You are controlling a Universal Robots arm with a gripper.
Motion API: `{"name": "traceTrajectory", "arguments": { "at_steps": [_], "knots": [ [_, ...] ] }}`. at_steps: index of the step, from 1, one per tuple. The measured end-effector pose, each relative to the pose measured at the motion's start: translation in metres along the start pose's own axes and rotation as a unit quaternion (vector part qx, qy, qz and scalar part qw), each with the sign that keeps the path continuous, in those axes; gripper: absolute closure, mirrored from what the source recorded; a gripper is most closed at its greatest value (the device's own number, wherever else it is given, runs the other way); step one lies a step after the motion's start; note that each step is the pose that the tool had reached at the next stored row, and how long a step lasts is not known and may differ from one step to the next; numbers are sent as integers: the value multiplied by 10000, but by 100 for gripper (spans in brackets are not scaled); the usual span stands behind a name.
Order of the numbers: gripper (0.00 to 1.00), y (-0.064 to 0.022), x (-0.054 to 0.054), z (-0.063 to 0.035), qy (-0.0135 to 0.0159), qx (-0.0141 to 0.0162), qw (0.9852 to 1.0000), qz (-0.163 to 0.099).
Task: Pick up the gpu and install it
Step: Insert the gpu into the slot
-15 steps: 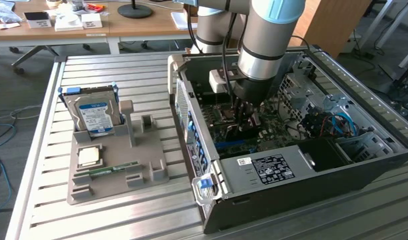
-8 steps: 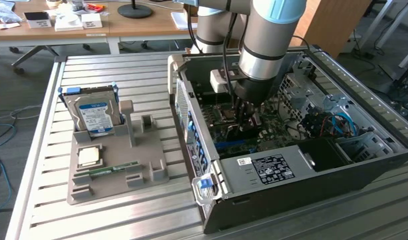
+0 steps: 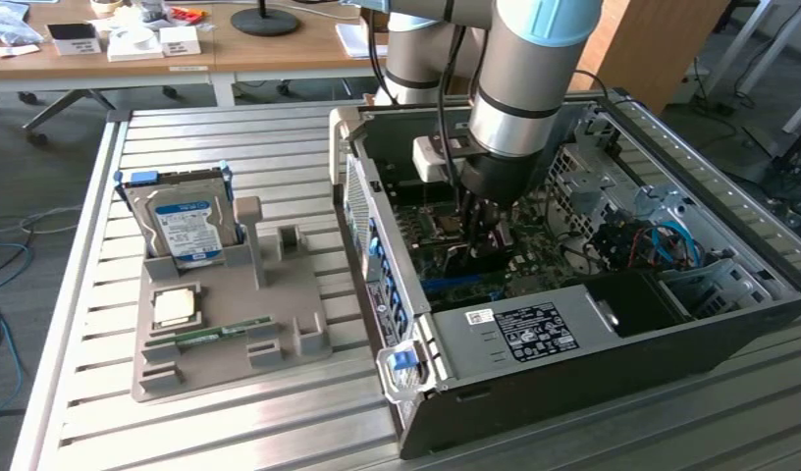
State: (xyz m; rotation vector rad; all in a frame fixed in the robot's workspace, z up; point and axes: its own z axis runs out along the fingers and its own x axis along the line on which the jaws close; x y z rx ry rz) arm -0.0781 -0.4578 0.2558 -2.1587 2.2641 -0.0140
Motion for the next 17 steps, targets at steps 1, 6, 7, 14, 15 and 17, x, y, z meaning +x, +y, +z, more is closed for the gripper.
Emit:
{"name": "traceTrajectory", "arguments": {
  "at_steps": [1,6,7,14,15,17],
  "knots": [
    [73,0,0,0,0,0,10000,5],
    [73,1,1,0,0,0,10000,5],
    [73,2,1,0,0,0,10000,5],
    [73,11,3,4,9,0,10000,8],
    [73,11,3,7,12,0,10000,8],
    [73,11,4,10,17,0,10000,10]
  ]
}}
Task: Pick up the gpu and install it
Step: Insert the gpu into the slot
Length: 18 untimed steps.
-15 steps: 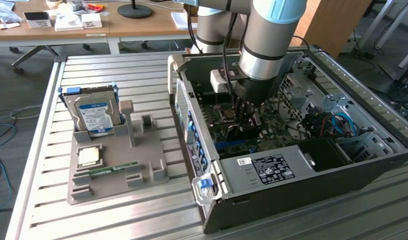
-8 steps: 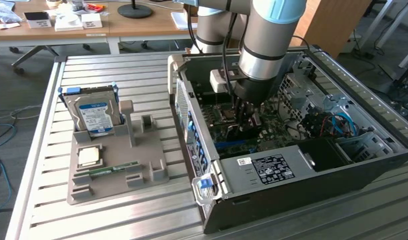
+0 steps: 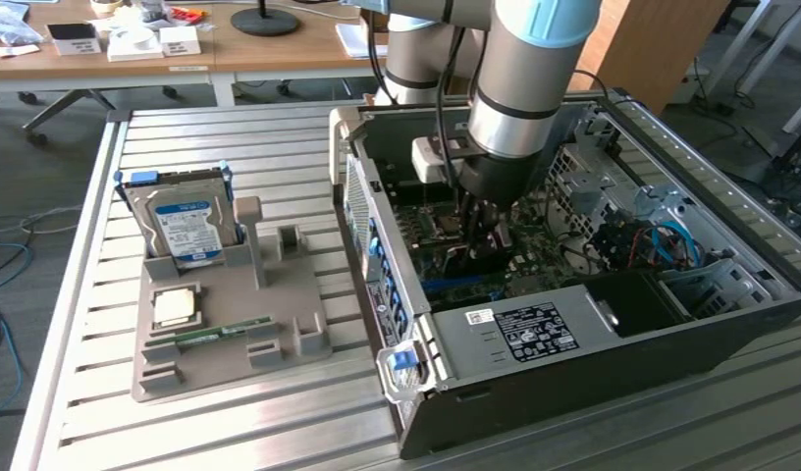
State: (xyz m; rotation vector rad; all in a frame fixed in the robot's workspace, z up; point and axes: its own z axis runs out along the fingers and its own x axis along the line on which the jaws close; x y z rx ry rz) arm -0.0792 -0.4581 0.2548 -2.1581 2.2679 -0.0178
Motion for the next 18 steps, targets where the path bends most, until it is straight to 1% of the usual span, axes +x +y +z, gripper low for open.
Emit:
{"name": "traceTrajectory", "arguments": {
  "at_steps": [8,18],
  "knots": [
    [73,2,0,23,6,0,10000,1],
    [73,6,0,54,7,0,10000,1]
  ]
}}
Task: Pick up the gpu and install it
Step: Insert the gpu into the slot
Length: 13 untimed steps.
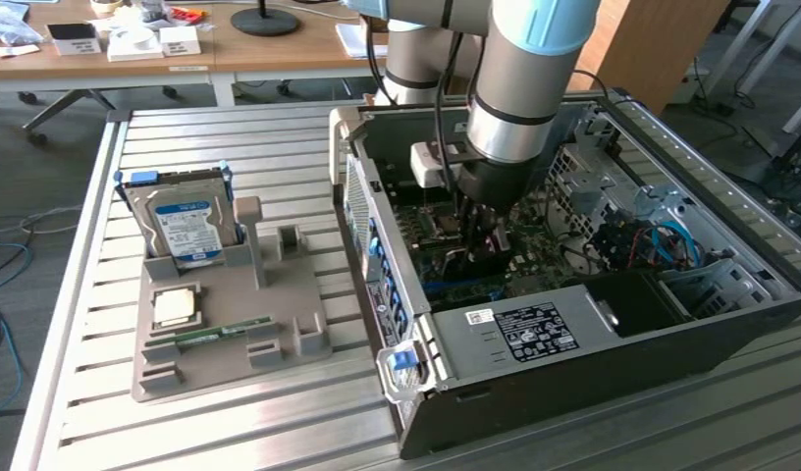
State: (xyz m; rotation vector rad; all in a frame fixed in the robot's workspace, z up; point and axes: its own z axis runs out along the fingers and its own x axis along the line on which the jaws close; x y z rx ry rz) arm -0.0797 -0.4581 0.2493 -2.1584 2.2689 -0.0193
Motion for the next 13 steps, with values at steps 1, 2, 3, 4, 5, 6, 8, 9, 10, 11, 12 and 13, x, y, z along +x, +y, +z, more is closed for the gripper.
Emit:
{"name": "traceTrajectory", "arguments": {
  "at_steps": [1,2,3,4,5,6,8,9,10,11,12,13],
  "knots": [
    [73,0,0,1,1,0,10000,0],
    [73,0,0,2,0,0,10000,0],
    [73,2,0,4,-1,0,10000,0],
    [73,2,0,5,0,0,10000,0],
    [73,3,0,6,0,0,10000,0],
    [73,4,0,9,1,0,10000,0],
    [73,5,0,14,2,0,10000,1],
    [73,6,1,16,3,-1,10000,1],
    [73,6,1,18,2,0,10000,1],
    [73,6,1,19,2,0,10000,1],
    [73,6,0,19,1,0,10000,1],
    [73,6,0,19,1,0,10000,1]
  ]
}}
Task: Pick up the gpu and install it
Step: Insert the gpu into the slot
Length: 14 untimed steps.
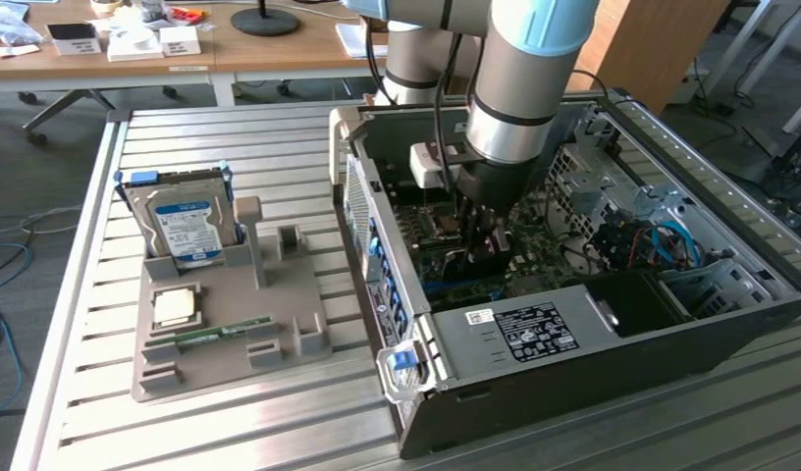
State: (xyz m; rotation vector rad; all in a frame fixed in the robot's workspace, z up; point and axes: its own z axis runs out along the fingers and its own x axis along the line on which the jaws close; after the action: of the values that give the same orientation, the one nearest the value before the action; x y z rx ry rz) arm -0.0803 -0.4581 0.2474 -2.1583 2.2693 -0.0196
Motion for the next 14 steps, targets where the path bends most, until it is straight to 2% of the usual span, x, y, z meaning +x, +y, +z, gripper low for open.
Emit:
{"name": "traceTrajectory", "arguments": {
  "at_steps": [14],
  "knots": [
    [73,0,-1,-5,-3,1,10000,0]
  ]
}}
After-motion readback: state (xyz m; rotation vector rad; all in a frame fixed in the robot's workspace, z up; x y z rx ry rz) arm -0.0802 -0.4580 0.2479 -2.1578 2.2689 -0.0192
